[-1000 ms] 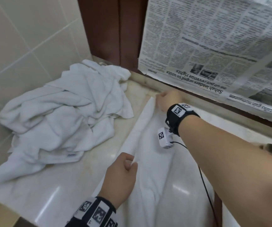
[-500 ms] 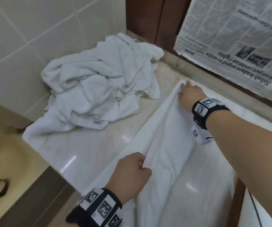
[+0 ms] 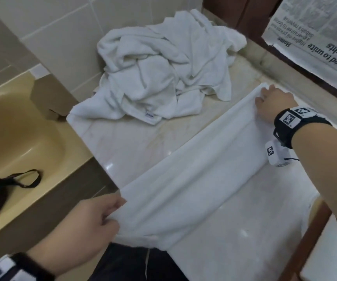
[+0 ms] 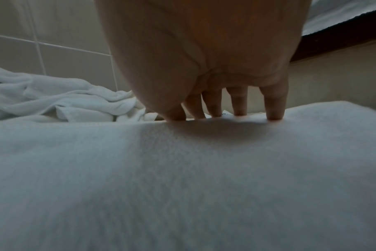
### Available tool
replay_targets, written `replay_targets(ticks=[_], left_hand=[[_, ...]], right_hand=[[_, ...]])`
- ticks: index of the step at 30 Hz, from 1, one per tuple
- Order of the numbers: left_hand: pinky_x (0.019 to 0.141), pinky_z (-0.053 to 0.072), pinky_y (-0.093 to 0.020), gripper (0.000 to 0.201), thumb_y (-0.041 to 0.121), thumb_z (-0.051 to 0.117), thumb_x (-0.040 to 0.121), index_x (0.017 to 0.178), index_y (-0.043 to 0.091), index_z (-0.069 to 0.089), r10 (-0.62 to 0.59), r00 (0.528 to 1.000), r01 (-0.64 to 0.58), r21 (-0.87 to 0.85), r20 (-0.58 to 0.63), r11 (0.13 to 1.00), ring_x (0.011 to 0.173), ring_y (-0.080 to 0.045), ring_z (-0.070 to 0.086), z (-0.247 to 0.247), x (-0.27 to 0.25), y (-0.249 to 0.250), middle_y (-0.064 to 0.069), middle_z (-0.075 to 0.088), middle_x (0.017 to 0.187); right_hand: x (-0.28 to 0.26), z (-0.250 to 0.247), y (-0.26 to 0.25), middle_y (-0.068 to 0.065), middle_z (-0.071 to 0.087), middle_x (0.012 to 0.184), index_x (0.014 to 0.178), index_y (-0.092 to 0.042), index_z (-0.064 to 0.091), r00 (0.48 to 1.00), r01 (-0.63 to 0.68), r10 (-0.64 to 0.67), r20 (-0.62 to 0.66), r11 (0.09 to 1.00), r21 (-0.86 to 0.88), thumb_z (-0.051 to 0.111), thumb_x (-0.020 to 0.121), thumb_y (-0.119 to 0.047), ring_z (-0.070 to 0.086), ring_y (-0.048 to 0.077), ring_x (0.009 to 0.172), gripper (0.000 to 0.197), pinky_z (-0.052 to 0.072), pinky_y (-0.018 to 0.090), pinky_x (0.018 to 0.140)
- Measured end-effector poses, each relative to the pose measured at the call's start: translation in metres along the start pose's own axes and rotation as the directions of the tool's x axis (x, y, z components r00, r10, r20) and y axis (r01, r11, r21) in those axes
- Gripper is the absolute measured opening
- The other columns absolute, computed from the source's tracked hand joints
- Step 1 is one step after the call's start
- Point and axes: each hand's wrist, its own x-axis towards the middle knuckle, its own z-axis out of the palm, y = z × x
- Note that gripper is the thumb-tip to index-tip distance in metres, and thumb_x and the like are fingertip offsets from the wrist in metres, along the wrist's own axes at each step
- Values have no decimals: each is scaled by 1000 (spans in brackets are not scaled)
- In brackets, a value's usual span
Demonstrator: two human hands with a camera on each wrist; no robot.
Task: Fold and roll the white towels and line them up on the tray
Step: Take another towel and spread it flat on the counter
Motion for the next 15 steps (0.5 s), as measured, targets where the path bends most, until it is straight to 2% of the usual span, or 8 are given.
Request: replay_targets(ticks=[3, 5, 8, 10, 11, 13, 14, 15], left_hand=[[54, 44, -21, 34, -5, 58, 82, 83, 26, 72, -151, 988, 152, 87, -19, 985, 57, -6, 63, -14, 10, -55, 5, 73, 74], [56, 46, -25, 31, -1, 60, 81, 78, 28, 68, -228, 972, 234, 177, -55, 956, 62, -9, 64, -16, 21, -91, 5, 71, 72], [64, 51, -26, 32, 2, 57, 85, 83, 33, 61, -258, 959, 279, 239, -115, 930, 74, -8, 64, -5, 35, -111, 7, 68, 77], [75, 51, -29, 37, -1, 55, 85, 94, 34, 62, -148, 956, 204, 208, -255, 956, 86, -8, 61, 8, 40, -100, 15, 67, 92], [81, 49, -30, 43, -5, 56, 83, 99, 34, 63, -50, 934, 131, 210, -353, 969, 93, -10, 56, 15, 43, -91, 17, 64, 99], [89, 45, -32, 48, -7, 60, 80, 112, 29, 66, 154, 849, -29, 247, -505, 969, 100, -11, 47, 26, 47, -67, 17, 58, 106], [90, 45, -32, 44, -3, 64, 81, 115, 26, 68, 225, 815, -93, 262, -535, 960, 101, -10, 44, 31, 50, -54, 16, 57, 108], [89, 46, -34, 37, 5, 67, 85, 117, 24, 68, 276, 803, -134, 290, -529, 947, 101, -11, 44, 35, 54, -43, 14, 57, 108]], right_hand=[[0, 6, 9, 13, 47, 130, 129, -18, 43, 1000, -5, 5, -2, 999, 39, 13, 90, -53, 51, 42, 117, 60, 45, 60, 98], [-2, 6, 13, 11, 50, 131, 128, -23, 45, 999, -45, 46, -5, 994, 101, 15, 84, -61, 51, 40, 119, 65, 45, 61, 98], [-19, -8, 9, 6, 57, 140, 133, -31, 56, 993, -109, 119, -26, 965, 239, 42, 86, -63, 56, 38, 122, 58, 44, 55, 103], [-19, -13, 12, 7, 59, 141, 138, -28, 55, 989, -123, 144, -36, 930, 346, 59, 88, -55, 59, 36, 121, 56, 45, 47, 101], [-16, -15, 15, 8, 59, 140, 140, -24, 54, 987, -128, 156, -41, 911, 391, 64, 90, -48, 59, 36, 121, 57, 45, 44, 100], [-9, -19, 21, 11, 61, 136, 144, -18, 50, 979, -144, 195, -62, 872, 467, 69, 91, -38, 59, 36, 122, 60, 45, 43, 102], [-6, -21, 23, 12, 62, 135, 145, -17, 50, 975, -150, 210, -66, 853, 500, 71, 90, -35, 59, 35, 122, 61, 44, 43, 104], [-4, -24, 25, 12, 63, 133, 144, -17, 52, 972, -160, 225, -63, 837, 524, 72, 90, -33, 59, 34, 121, 60, 45, 41, 104]])
